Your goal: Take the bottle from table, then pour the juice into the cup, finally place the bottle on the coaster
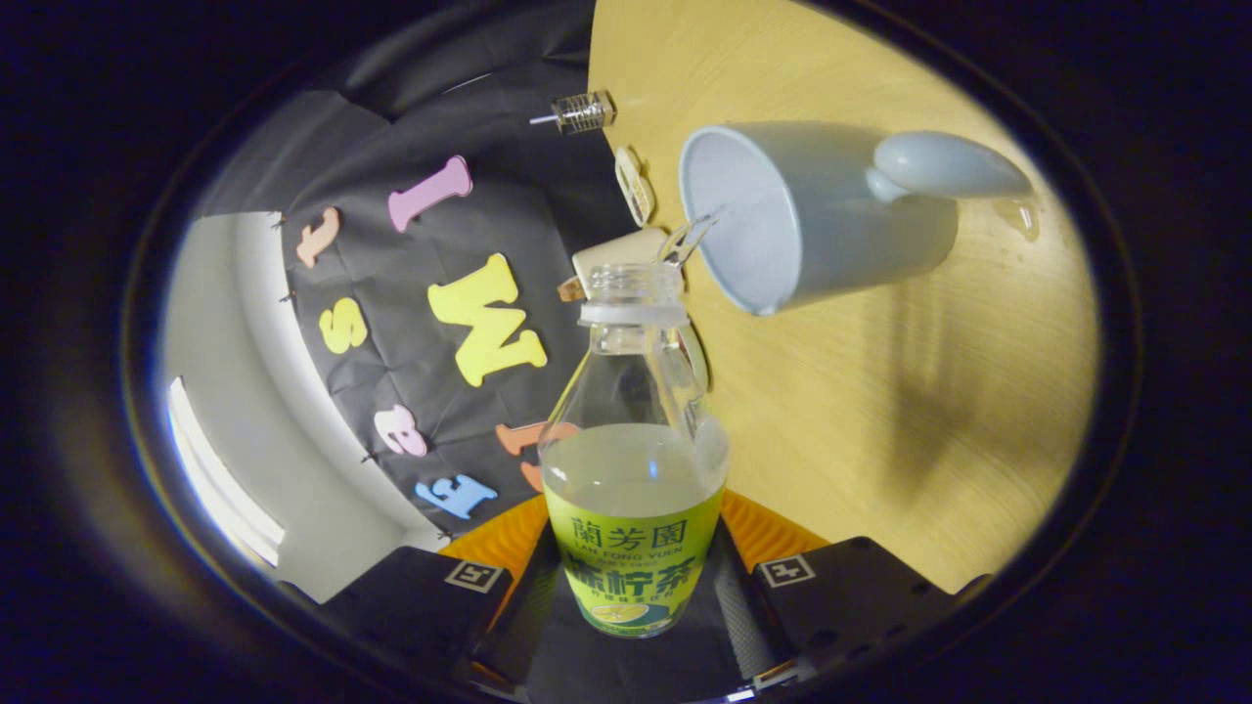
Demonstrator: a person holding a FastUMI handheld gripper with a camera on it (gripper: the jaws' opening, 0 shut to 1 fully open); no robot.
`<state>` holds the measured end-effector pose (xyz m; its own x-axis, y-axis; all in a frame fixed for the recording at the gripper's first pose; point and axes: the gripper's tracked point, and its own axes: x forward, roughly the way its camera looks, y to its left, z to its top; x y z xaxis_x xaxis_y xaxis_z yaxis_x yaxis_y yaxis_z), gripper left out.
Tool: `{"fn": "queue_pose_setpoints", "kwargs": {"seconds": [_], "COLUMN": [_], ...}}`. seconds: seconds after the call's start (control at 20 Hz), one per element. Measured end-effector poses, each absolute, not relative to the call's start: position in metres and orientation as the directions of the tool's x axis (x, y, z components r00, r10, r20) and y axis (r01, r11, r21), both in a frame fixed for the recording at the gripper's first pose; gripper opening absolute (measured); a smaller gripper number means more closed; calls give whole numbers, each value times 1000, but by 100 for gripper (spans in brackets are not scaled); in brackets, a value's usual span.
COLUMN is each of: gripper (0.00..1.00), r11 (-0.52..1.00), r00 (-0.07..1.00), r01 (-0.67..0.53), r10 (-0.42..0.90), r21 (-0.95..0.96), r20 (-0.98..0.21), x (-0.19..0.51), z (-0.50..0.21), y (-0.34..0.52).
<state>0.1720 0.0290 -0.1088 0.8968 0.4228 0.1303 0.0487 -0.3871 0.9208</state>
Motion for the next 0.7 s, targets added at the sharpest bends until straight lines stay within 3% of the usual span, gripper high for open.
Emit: {"fn": "queue_pose_setpoints", "kwargs": {"seconds": [0.7], "gripper": [80], "r11": [-463], "r00": [894], "r01": [60], "r10": [418], "r21": [884], "r20": [159], "x": [172], "z": [-107], "y": [28]}}
